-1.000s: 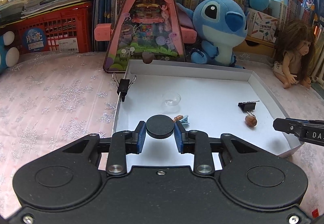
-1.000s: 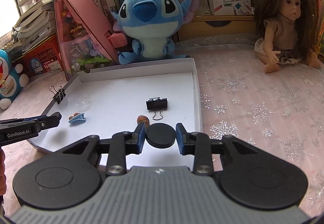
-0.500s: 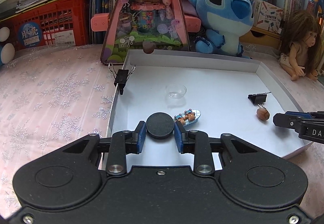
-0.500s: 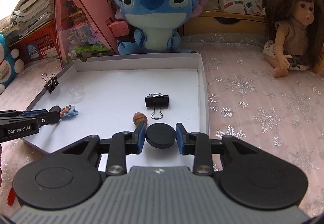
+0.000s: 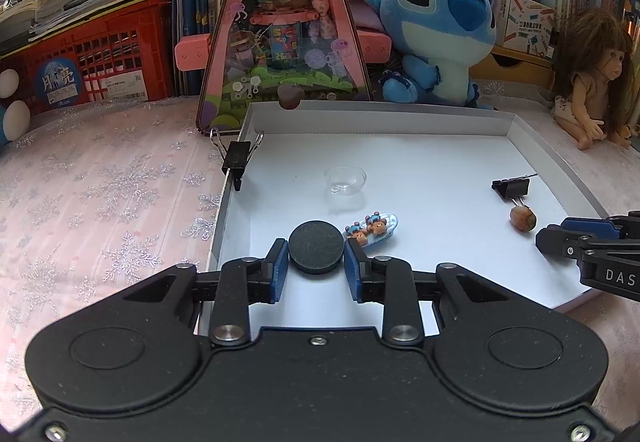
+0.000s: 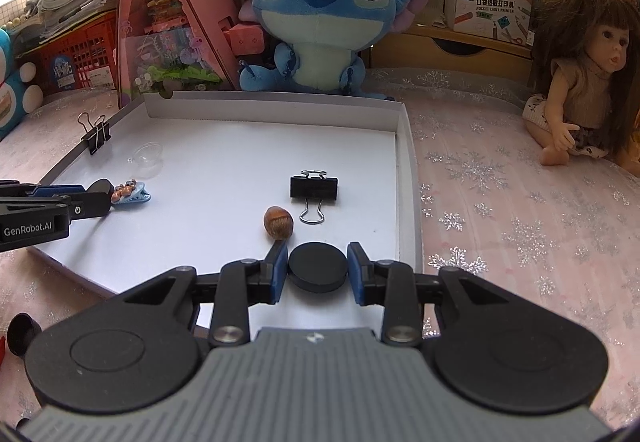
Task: Organize rigid objects
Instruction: 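Lift and carry both black lids over the white tray, then open both tools to drop the black lids into the tray and withdraw, then move the left tool to a black cap while the right tool approaches the blue hair clip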
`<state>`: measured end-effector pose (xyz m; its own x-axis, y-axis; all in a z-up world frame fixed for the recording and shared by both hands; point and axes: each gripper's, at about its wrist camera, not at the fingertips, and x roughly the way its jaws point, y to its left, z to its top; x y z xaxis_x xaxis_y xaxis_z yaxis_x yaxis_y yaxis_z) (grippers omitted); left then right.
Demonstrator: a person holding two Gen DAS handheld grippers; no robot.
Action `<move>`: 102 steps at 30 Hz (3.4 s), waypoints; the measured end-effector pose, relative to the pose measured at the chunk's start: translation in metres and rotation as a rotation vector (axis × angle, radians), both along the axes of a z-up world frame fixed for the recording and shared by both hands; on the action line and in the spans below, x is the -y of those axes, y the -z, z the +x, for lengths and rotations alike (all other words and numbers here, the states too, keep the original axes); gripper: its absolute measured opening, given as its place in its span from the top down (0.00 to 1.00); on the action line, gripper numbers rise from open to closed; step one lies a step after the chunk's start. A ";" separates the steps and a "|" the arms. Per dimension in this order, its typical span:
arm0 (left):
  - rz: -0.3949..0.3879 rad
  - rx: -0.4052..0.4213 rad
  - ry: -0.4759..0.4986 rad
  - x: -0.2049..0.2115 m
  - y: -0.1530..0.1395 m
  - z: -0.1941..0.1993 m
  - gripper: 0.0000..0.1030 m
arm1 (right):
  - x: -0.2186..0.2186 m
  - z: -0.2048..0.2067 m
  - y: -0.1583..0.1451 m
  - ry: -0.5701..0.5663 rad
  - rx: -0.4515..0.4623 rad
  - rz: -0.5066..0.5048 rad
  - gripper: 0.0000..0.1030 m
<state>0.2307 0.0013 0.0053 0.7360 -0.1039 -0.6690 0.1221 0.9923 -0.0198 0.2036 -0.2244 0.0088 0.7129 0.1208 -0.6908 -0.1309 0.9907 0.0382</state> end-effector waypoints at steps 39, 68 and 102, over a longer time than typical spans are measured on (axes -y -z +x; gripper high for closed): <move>-0.061 0.104 0.089 -0.017 -0.029 -0.149 0.44 | -0.021 -0.128 -0.029 -0.088 0.198 0.006 0.36; -0.025 0.121 0.213 0.014 0.012 -0.213 0.69 | -0.023 -0.187 0.003 -0.114 0.172 0.087 0.32; -0.019 0.146 0.111 0.003 0.018 -0.212 0.70 | -0.060 -0.189 0.011 0.035 0.177 0.103 0.56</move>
